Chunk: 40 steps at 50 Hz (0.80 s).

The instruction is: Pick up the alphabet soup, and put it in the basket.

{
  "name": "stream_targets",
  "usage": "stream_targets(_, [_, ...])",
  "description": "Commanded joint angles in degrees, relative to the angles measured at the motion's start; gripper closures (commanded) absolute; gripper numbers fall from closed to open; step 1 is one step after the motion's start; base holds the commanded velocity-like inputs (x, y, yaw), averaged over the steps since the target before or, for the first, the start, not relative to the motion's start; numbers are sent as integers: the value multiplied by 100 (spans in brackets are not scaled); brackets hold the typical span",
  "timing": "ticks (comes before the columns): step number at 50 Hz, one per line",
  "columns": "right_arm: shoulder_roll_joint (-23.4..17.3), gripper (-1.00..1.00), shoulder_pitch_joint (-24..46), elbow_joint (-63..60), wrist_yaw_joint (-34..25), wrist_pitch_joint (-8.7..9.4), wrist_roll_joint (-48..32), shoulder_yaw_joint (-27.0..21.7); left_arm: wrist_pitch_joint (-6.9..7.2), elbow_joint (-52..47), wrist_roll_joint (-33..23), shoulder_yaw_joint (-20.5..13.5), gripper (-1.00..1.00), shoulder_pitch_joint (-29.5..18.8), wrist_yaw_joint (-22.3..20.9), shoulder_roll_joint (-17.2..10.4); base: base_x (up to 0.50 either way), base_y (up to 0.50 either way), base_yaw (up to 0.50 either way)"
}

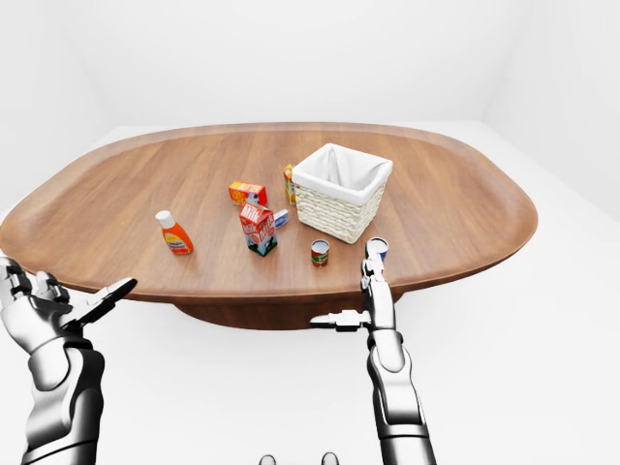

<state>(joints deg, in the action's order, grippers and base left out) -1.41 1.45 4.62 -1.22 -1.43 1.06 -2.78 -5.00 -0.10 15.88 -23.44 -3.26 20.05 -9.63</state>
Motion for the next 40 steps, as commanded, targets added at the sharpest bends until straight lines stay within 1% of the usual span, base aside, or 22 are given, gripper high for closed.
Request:
stream_targets(1, [5,-100,-19,-59,-12,12,13,5,0,-53,0,39,-100,50,-20,43,0,0,0])
stream_targets(3, [5,-100,-19,-41,-23,-9,21,3,0,-125,41,32,-100,68,-25,56,0,0,0])
stream_targets(5, [5,-100,-23,-88,-31,29,34,3,0,-114,28,24,-100,61,-18,56,0,0,0])
stream_targets(8, [7,-100,-16,-57,-50,-2,60,-1,0,-33,28,28,-100,34,-39,52,0,0,0])
stream_targets(10, [-1,-100,8,25,-72,-54,71,-7,0,14,-3,47,-100,29,-53,53,0,0,0])
stream_targets(14, [-3,-100,15,40,-75,-61,78,-12,0,17,-2,51,-100,30,-51,51,0,-4,0])
stream_targets(16, [-3,-100,22,92,-88,-100,101,-21,0,88,-14,59,-100,15,-62,49,0,-17,0])
stream_targets(18, [4,-100,-6,-17,-78,-12,96,-1,0,150,-28,66,-100,2,-59,43,0,-18,0])
stream_targets(23, [4,-100,-6,-12,-85,-29,106,-5,0,164,-31,77,-100,0,-52,38,0,-18,0])
stream_targets(24, [7,-100,-10,-11,-83,-10,116,-7,0,180,-62,89,-100,11,-60,41,0,-22,0])
stream_targets(25, [6,-100,-4,28,-91,-46,129,-15,0,189,-64,90,-100,12,-63,40,0,-50,0])
stream_targets(27, [6,-100,-28,-72,-54,19,86,2,0,196,-71,91,-100,12,-58,39,0,-50,0])
stream_targets(29, [11,-100,-43,-103,-55,39,86,8,0,202,-91,98,-100,18,-60,40,0,-50,0])
stream_targets(35, [10,-100,-40,-83,-61,22,90,5,0,24,-116,92,-100,87,-50,62,0,-30,0])
stream_targets(36, [2,-100,-7,17,-72,-45,91,-6,0,12,-116,86,-100,86,-53,65,0,-11,0])
stream_targets(40, [-19,-100,39,171,-74,-145,60,-19,0,40,-115,70,-100,68,-75,69,0,0,0])
